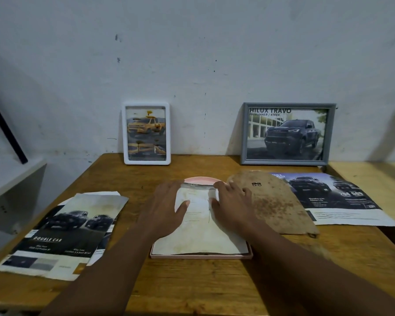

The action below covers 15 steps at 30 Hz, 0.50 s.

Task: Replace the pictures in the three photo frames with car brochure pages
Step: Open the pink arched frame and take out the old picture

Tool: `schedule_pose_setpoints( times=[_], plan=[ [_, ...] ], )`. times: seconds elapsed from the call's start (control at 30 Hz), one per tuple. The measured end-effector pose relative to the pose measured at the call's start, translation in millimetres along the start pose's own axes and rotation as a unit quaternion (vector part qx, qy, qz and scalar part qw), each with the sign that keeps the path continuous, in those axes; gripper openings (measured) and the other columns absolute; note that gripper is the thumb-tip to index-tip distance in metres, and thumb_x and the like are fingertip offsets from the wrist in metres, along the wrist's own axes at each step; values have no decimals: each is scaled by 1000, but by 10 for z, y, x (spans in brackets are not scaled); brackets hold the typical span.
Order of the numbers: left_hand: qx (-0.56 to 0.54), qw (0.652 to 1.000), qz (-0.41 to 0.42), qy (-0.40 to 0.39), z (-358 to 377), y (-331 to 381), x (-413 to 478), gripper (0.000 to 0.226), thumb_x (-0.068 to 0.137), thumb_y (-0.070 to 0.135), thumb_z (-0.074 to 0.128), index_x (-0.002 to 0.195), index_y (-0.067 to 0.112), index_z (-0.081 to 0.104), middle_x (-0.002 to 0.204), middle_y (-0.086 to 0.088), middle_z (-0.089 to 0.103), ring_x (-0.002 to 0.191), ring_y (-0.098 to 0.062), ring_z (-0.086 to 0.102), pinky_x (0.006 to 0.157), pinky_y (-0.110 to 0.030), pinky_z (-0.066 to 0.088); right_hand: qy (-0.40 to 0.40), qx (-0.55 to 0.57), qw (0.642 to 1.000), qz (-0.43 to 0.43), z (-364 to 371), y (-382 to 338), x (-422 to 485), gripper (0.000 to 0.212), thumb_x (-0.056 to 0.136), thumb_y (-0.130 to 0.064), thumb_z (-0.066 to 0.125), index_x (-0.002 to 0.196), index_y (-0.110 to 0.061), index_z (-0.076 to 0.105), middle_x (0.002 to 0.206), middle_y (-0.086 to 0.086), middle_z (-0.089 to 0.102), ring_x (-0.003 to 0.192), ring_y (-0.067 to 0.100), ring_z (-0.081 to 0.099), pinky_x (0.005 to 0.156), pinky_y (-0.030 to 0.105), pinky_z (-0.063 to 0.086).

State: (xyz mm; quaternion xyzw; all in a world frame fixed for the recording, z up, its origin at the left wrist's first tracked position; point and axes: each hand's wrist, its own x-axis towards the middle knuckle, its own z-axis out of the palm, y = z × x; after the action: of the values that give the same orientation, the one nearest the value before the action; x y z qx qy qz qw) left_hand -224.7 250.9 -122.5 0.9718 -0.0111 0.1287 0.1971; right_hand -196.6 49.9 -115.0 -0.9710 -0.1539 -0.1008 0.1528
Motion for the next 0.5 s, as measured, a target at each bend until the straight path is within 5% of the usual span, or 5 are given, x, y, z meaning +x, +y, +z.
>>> schedule_pose_setpoints(
  times=[0.33,0.43,0.5],
  plan=[
    [-14,992,63,105,-15,-7,-51,58,90,45,69,144,32,50,148,4,44,123,-15,52,86,-22,50,88,99,991,-27,-65,18,-5,50,94,-33,59,139,-29,40,148,-5,38,132,17,39,107,41,30],
    [-23,988,81,131,-34,0,-41,55,88,41,72,139,29,55,141,2,50,119,-16,54,85,-26,54,139,146,978,-46,-133,38,24,37,91,-19,64,126,-26,51,136,-7,43,117,12,47,91,22,44],
    [-22,986,83,143,-70,26,-17,56,87,42,72,139,30,56,142,3,51,121,-17,54,90,-26,53,152,200,967,-32,-208,41,47,28,92,-11,65,116,-24,57,128,-10,46,108,4,47,79,6,40]
  ],
)
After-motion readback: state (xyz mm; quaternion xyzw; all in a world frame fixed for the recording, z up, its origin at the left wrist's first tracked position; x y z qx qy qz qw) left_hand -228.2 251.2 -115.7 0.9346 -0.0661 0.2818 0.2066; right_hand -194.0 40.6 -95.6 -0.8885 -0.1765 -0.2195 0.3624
